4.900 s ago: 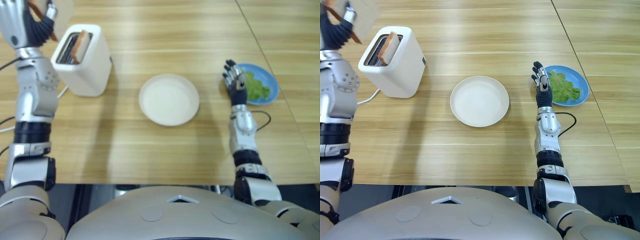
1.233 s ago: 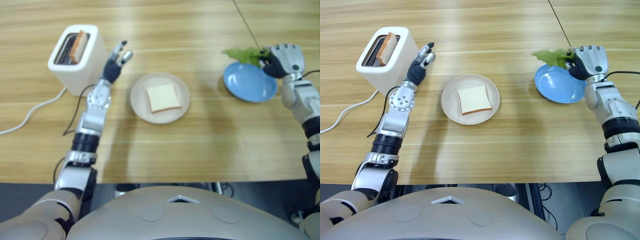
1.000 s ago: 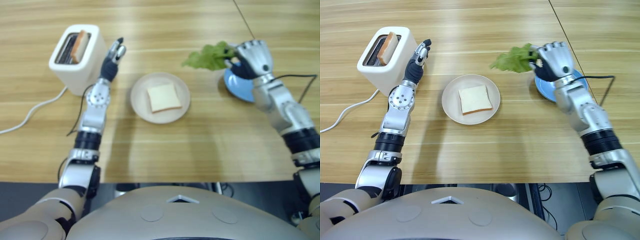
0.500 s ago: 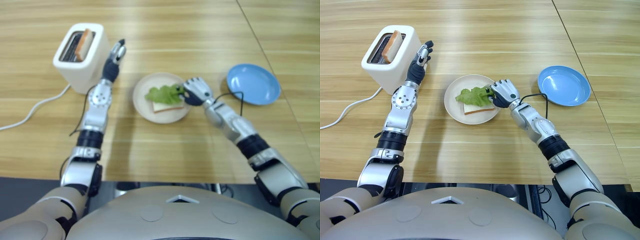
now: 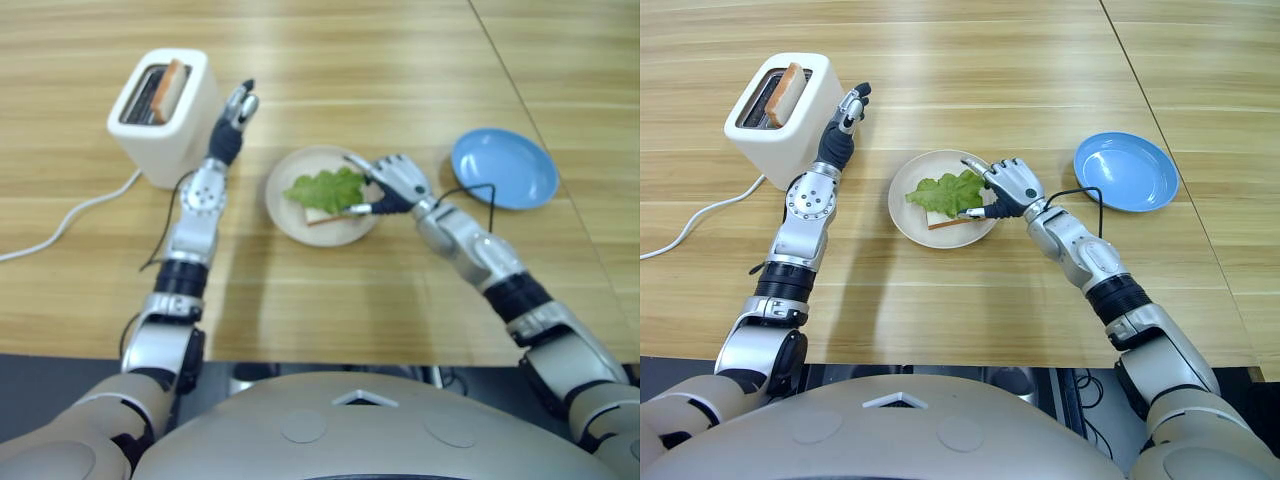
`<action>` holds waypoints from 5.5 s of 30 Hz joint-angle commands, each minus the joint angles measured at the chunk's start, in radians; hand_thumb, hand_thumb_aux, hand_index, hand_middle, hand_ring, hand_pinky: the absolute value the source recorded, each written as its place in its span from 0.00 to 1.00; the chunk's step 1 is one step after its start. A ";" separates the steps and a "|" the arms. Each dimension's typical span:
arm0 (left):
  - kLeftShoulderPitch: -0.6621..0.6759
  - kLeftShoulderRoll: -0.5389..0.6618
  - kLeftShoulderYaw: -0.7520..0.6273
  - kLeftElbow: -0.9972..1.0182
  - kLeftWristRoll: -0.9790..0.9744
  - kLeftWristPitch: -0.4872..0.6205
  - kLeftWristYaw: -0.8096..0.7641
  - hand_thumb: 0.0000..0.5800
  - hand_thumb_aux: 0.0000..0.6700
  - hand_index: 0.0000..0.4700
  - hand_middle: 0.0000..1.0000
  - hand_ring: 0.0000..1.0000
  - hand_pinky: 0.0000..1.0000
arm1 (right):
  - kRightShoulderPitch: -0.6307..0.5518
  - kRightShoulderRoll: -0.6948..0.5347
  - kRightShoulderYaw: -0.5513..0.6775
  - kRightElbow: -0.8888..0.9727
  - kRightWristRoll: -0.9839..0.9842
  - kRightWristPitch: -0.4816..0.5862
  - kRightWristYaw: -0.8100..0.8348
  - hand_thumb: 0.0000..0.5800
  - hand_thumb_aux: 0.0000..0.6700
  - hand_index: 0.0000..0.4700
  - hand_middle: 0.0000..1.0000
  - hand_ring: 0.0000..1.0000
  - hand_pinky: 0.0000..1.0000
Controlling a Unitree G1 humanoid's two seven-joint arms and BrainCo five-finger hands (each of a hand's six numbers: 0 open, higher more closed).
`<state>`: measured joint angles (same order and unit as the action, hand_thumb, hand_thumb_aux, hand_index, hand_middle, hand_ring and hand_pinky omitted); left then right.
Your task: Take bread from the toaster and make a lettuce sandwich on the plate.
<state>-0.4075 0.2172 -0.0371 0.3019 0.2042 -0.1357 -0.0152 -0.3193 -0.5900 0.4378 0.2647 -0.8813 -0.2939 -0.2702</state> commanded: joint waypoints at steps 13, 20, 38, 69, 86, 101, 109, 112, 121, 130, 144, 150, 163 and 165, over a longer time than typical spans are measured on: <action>0.033 0.323 0.119 -0.239 0.593 0.398 0.168 0.00 0.00 0.00 0.00 0.00 0.00 | 0.110 -0.069 -0.246 -0.249 0.073 0.068 0.063 0.00 0.00 0.00 0.00 0.00 0.00; -0.042 0.318 0.029 0.019 0.573 0.459 0.126 0.00 0.00 0.00 0.00 0.00 0.00 | 0.101 -0.037 -0.237 -0.193 0.077 0.052 0.066 0.00 0.00 0.00 0.00 0.00 0.00; -0.114 0.331 0.017 0.153 0.457 0.396 0.260 1.00 1.00 0.98 1.00 1.00 1.00 | 0.108 -0.037 -0.246 -0.194 0.070 0.054 0.067 0.00 0.00 0.00 0.00 0.00 0.00; -0.137 -0.079 -0.037 0.344 -0.342 0.143 -0.430 1.00 1.00 0.98 1.00 1.00 1.00 | 0.099 -0.014 -0.348 -0.049 0.305 -0.043 0.074 0.00 0.00 0.00 0.00 0.00 0.00; -0.223 -0.067 -0.045 0.606 -0.222 0.126 -0.389 1.00 1.00 0.98 1.00 1.00 1.00 | 0.054 -0.007 -0.182 -0.059 0.104 -0.063 0.106 0.00 0.00 0.00 0.00 0.00 0.00; -0.263 -0.078 -0.100 0.795 -0.092 0.079 -0.300 1.00 1.00 0.98 1.00 1.00 1.00 | -0.110 0.069 0.242 0.052 -0.288 -0.151 0.194 0.00 0.00 0.00 0.00 0.00 0.00; -0.257 -0.061 -0.094 0.765 -0.075 0.063 -0.284 1.00 1.00 0.98 1.00 1.00 1.00 | -0.094 0.091 0.339 0.247 -0.258 -0.158 0.374 0.00 0.00 0.00 0.00 0.00 0.00; -0.233 -0.050 -0.097 0.678 -0.069 0.053 -0.282 1.00 1.00 0.98 1.00 1.00 1.00 | -0.080 0.094 0.351 0.281 -0.235 -0.156 0.422 0.00 0.00 0.00 0.00 0.00 0.00; -0.131 0.092 -0.064 0.205 0.112 0.053 -0.011 0.00 0.00 0.00 0.00 0.00 0.00 | -0.051 0.113 0.364 0.302 -0.166 -0.181 0.426 0.00 0.00 0.00 0.00 0.00 0.00; -0.036 0.214 -0.054 -0.001 0.210 0.215 -0.012 0.00 0.00 0.00 0.00 0.00 0.00 | -0.052 0.096 0.361 0.233 -0.174 -0.211 0.358 0.00 0.00 0.00 0.00 0.00 0.00; 0.281 0.392 0.078 -0.526 -0.219 0.318 -0.552 1.00 1.00 0.98 1.00 1.00 1.00 | 0.241 -0.039 -0.186 -0.396 0.295 -0.298 0.185 0.00 0.00 0.00 0.00 0.00 0.00; 0.479 0.577 0.033 -0.588 -0.132 0.303 -0.672 1.00 1.00 0.98 1.00 1.00 1.00 | 0.439 -0.138 -0.198 -0.414 0.340 -0.221 0.397 0.18 0.09 0.09 0.22 0.22 0.22; 0.402 0.488 -0.296 -0.335 0.108 0.322 -0.712 1.00 1.00 0.98 1.00 1.00 1.00 | 0.349 -0.092 -0.062 -0.233 0.187 -0.176 0.557 1.00 1.00 0.98 1.00 1.00 1.00; 0.352 0.443 -0.321 -0.264 0.136 0.326 -0.683 1.00 1.00 0.98 1.00 1.00 1.00 | 0.297 -0.074 -0.040 -0.172 0.150 -0.174 0.544 1.00 1.00 0.98 1.00 1.00 1.00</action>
<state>-0.0307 0.6894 -0.3197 -0.0425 0.3042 0.1752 -0.7202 0.0154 -0.6754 0.3720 0.0371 -0.6890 -0.4735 0.2790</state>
